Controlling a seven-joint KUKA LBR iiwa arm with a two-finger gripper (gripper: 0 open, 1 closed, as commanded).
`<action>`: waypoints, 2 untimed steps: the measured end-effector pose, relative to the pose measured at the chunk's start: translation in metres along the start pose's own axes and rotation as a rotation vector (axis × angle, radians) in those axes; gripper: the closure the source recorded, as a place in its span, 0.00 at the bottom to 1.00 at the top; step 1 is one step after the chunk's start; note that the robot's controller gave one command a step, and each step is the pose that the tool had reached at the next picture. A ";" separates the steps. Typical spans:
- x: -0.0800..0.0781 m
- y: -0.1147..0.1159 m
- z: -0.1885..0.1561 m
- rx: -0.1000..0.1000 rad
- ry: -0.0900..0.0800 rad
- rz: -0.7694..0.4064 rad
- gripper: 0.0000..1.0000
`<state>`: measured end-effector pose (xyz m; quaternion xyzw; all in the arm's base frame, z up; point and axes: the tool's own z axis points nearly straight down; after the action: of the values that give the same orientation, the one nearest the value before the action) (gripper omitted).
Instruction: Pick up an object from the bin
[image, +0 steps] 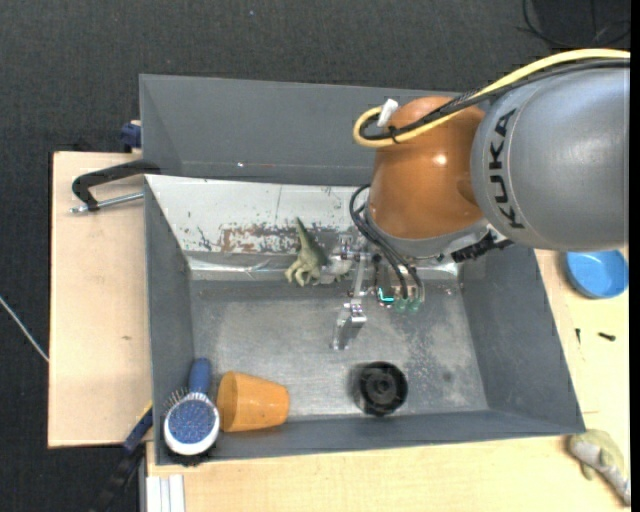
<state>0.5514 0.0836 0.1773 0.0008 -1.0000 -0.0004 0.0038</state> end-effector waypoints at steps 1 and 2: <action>0.050 -0.109 0.046 0.004 -0.001 -0.093 0.00; 0.054 -0.084 0.101 0.002 -0.009 -0.171 0.00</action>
Offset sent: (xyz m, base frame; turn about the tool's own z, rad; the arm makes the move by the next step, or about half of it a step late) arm -0.0488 -0.1038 -0.0439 -0.1011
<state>0.4968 -0.0007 0.0763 0.0860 -0.9963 0.0001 -0.0006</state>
